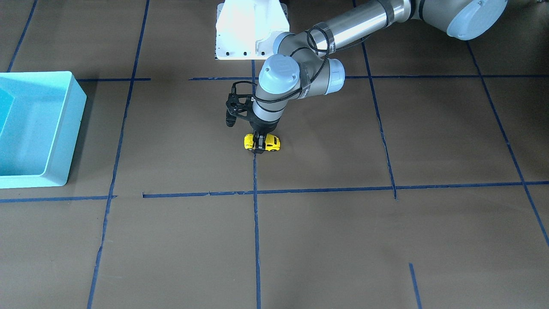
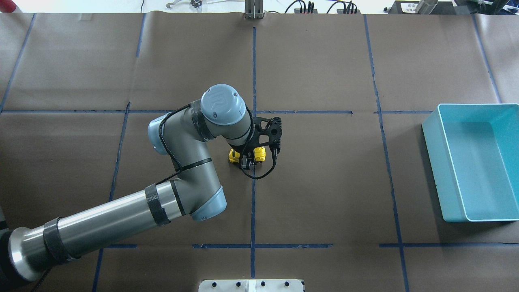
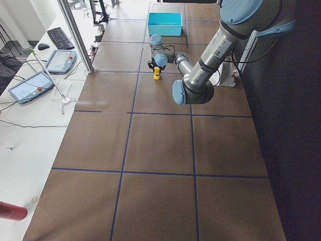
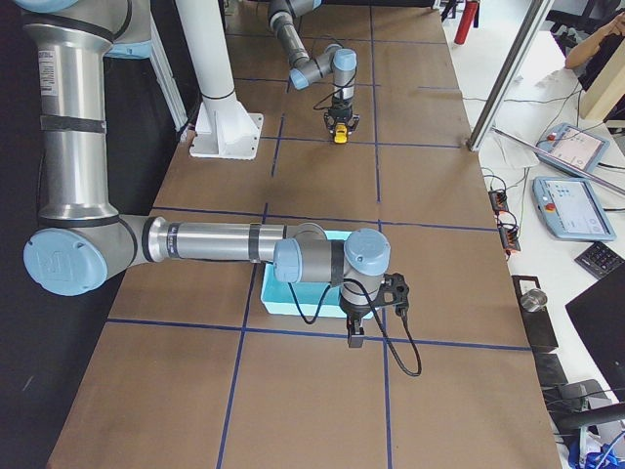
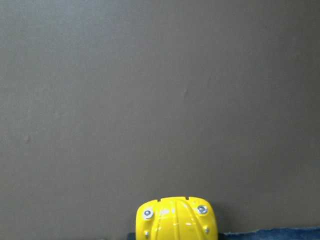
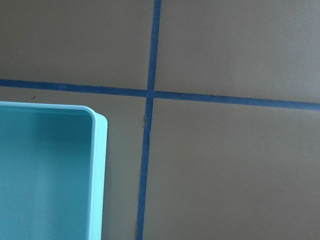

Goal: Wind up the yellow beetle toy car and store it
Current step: 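Drag the pressed car backward, away from the blue bin, with the left gripper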

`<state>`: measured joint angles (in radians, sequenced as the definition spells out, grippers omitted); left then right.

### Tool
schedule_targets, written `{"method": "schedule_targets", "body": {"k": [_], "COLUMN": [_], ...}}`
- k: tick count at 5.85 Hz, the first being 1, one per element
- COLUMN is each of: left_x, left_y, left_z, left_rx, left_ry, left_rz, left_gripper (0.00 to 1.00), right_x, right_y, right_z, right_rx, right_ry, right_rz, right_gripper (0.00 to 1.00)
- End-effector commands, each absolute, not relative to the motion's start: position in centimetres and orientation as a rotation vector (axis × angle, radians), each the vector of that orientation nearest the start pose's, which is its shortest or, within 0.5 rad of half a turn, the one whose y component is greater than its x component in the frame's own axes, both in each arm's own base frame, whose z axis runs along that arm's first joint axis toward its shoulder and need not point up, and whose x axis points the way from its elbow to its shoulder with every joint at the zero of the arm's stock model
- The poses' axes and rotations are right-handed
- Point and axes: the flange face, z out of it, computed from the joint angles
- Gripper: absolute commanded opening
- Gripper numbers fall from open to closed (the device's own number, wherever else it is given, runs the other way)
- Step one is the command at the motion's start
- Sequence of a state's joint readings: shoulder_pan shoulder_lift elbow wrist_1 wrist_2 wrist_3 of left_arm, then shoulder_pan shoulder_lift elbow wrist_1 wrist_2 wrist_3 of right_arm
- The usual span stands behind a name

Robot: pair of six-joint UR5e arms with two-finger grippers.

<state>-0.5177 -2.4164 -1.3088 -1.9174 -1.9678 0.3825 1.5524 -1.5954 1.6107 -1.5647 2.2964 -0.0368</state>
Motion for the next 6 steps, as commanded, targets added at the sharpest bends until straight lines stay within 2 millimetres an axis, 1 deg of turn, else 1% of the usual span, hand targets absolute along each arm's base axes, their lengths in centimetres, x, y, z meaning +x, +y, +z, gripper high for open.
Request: {"method": "schedule_targets", "body": {"k": [1,3,4,5,6], "left_x": [62.1,61.2,60.7,60.5,60.2], "left_y": [-46.9,-46.6,-46.8,-46.7,-46.5], "left_z": [21.4,22.5,22.5,23.4,23.8], "left_rx": [0.821,0.815,0.820,0.808,0.807], "left_ry": [0.725,0.731,0.729,0.730,0.732], "left_rz": [1.487,1.487,1.484,1.487,1.488], "left_gripper": [0.00,0.00,0.00,0.00,0.00], "right_x": [5.8,5.8,5.8,5.8,5.8], "right_y": [-48.4,-48.4,-48.4,-48.4,-48.4], "right_z": [65.4,65.4,65.4,65.4,65.4], "right_rx": [0.027,0.027,0.027,0.027,0.027], "right_ry": [-0.725,-0.725,-0.725,-0.725,-0.725], "right_rz": [-0.061,-0.061,-0.061,-0.061,-0.061], "right_gripper": [1.00,1.00,1.00,1.00,1.00]}}
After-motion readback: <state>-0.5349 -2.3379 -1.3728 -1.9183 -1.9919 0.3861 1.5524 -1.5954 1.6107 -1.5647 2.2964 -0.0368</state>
